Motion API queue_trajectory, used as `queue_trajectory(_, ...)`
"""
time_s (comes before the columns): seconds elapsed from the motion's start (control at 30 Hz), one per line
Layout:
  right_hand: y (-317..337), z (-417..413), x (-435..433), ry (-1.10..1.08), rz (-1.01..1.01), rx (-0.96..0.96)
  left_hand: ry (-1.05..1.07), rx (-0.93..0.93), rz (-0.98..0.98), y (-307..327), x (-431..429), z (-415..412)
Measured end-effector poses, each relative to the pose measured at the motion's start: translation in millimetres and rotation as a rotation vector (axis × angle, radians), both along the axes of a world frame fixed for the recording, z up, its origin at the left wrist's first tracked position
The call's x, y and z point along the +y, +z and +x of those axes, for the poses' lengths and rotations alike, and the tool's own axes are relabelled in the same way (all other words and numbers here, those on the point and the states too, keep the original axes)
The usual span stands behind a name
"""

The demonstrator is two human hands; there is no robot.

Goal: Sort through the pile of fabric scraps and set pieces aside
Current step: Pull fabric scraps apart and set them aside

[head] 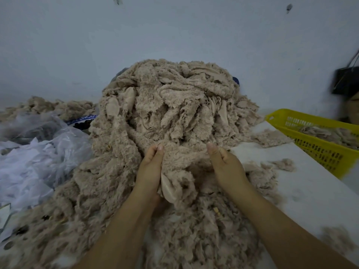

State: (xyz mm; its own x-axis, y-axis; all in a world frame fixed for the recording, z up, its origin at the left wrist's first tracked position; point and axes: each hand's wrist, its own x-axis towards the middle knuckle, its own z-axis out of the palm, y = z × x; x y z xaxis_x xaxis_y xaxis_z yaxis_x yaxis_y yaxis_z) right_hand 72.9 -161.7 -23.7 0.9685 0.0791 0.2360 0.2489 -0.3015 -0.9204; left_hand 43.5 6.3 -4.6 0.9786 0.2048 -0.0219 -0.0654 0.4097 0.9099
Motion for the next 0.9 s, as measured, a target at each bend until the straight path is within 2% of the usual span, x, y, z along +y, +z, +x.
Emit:
queue_trajectory(0.07, -3, 4, -3, -0.047, 0.045, 0.035, 0.024, 0.014, -0.055, 1, 0, 1)
queue_trajectory(0.17, 1, 17, -27, -0.332, 0.268, 0.047, 0.104, 0.003, -0.202, 1, 13, 5)
queue_trajectory(0.23, 1, 20, -44, -0.424, 0.286, 0.027, 0.139, 0.018, -0.246, 1, 23, 6)
queue_trajectory(0.3, -1, 19, -42, -0.322, 0.195, 0.021, 0.11, 0.044, -0.262, 1, 22, 5)
queue_trajectory(0.4, -6, 7, -17, 0.032, 0.029, 0.08, -0.041, 0.102, -0.234, 0, 10, -2)
queue_trajectory(0.47, -8, 2, -6, 0.139, -0.027, 0.082, -0.13, 0.088, -0.191, -1, 7, -5)
queue_trajectory(0.63, -12, -2, -2, 0.284, 0.075, 0.237, -0.202, 0.013, 0.04, -1, 1, -6)
queue_trajectory(0.77, -8, 3, 0, 0.269, 0.113, 0.152, -0.3, -0.038, 0.281, -4, -5, -8)
queue_trajectory(0.9, -7, 6, -1, 0.209, 0.169, 0.063, -0.342, -0.078, 0.335, -5, -7, -10)
